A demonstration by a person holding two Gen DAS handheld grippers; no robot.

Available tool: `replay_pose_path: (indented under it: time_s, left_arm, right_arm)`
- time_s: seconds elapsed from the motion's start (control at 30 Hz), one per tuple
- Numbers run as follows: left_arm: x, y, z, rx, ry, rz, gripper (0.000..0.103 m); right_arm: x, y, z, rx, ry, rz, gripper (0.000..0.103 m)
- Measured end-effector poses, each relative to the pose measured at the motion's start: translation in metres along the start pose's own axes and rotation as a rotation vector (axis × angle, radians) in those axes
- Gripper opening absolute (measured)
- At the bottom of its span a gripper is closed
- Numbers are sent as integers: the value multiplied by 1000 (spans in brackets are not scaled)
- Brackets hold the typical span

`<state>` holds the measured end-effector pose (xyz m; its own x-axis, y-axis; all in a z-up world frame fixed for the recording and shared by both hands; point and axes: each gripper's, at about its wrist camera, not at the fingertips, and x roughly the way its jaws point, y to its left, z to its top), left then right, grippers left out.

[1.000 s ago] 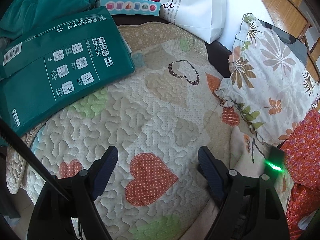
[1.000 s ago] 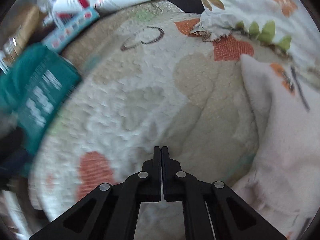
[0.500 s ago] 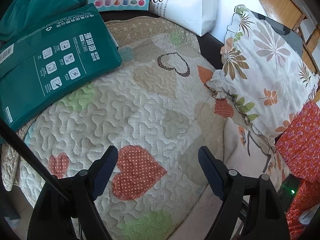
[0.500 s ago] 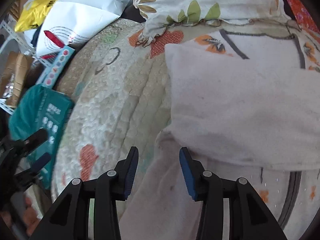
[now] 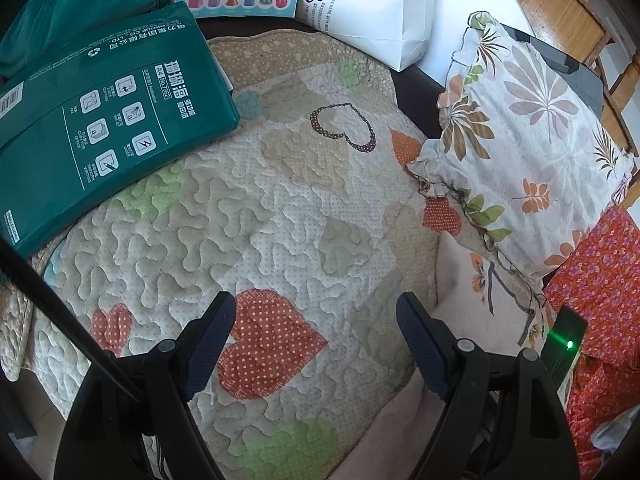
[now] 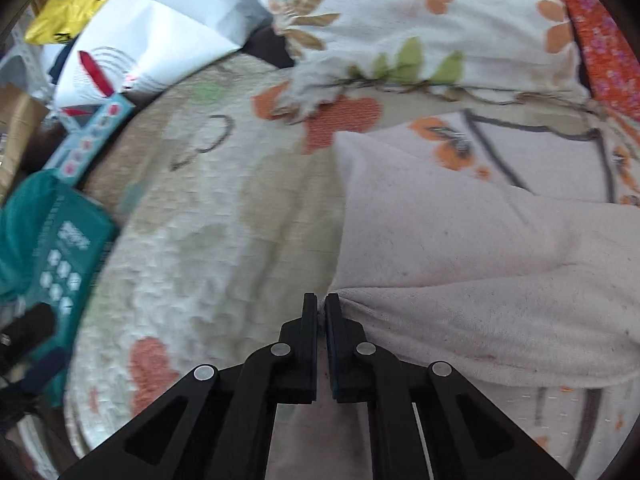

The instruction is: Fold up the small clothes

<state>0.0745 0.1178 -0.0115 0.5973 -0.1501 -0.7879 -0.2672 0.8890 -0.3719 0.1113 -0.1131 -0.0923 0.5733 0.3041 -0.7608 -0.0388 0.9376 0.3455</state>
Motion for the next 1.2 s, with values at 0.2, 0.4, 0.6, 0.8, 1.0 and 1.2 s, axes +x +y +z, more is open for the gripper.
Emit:
replay_pose_path:
  time_s: [0.2,0.4,0.6,0.8,1.0,1.2]
  left_arm:
    - [5,-1,-1,13,8,22,81]
    - [6,-2,-2,28,19,14,81]
    - [8,-3,-7,43,44,7,81]
    - [12,-14,-14,57,59,-1,81]
    - [18,-35,-22,92,65,2,81]
    - [28,-60,-32,135,83,-1,81]
  right_arm:
    - [29,9,-6,8,70,88,6]
    - [-27,-18,-8,64,105,197,30]
    - [-139,-111,-7,71,-32,-27,41]
    - [-211,-217,-7,140,-127,-424,50]
    - [-203,-245,-27,185,-69,-329,50]
    - [-188,-211,-40,-69,-8,-332,51]
